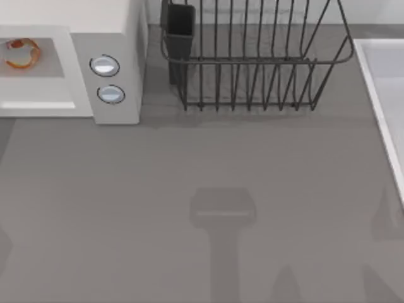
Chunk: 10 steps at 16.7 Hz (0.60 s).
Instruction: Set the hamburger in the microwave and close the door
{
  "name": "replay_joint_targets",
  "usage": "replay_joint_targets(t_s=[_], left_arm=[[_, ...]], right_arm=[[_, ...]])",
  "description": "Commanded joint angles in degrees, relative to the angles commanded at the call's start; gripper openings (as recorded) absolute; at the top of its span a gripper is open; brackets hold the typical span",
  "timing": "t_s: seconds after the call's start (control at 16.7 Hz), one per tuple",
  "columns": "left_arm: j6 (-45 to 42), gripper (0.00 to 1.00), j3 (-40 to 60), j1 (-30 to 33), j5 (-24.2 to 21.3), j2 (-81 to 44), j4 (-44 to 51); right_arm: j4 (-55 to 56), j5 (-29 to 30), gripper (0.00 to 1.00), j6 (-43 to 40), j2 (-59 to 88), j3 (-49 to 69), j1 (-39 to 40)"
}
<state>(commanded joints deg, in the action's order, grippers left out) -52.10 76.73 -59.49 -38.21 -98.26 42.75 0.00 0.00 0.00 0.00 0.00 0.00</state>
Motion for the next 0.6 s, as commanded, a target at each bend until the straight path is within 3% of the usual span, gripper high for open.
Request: replay_joint_targets(t_s=[0.36, 0.6], left_arm=[[0.26, 0.00, -0.45, 0.39, -0.38, 0.13, -0.75], [0.19, 0.00, -5.09, 0.25, -0.33, -2.14, -7.31]], right_arm=[[0.00, 0.00, 1.00, 0.00, 0.00, 0.00, 0.00], [0.00, 0.00, 1.00, 0.00, 0.00, 0.00, 0.00]])
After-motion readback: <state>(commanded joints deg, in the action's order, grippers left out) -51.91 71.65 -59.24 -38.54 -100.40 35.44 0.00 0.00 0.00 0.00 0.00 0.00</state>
